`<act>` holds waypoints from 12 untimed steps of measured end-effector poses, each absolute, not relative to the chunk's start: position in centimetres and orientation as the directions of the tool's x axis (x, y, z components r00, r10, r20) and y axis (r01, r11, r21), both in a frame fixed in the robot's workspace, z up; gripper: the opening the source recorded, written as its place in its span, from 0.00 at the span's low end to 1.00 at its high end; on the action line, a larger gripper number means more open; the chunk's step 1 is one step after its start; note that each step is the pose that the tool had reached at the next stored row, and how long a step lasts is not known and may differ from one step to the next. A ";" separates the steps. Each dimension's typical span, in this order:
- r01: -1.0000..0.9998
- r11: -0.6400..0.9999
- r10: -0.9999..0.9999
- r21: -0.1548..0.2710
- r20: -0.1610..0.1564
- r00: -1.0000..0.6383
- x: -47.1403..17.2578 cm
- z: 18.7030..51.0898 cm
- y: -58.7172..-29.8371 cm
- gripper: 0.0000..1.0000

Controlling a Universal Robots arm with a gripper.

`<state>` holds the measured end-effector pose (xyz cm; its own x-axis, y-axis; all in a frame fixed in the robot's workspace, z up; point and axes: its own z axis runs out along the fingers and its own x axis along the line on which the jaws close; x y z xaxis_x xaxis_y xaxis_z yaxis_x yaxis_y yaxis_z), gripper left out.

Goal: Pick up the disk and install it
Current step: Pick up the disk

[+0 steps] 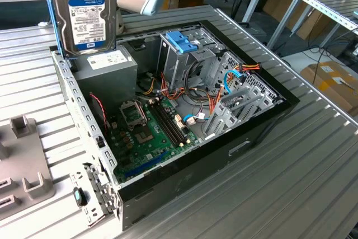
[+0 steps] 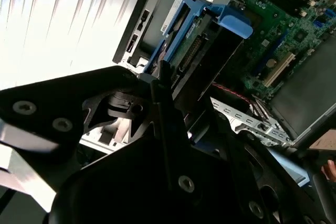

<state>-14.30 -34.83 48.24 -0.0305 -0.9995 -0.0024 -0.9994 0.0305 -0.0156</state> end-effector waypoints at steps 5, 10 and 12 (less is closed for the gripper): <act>-0.999 0.031 -1.000 -0.016 -0.002 -0.030 -12.6 48.2 -34.8 0.35; -0.999 0.031 -1.000 -0.016 -0.002 -0.031 -11.0 48.2 -34.8 0.35; -0.999 0.031 -1.000 -0.016 -0.002 -0.030 -10.4 48.2 -34.8 0.35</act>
<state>-10.35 -34.83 48.24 -0.0305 -0.9995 -0.0023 -0.9994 0.0305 -0.0156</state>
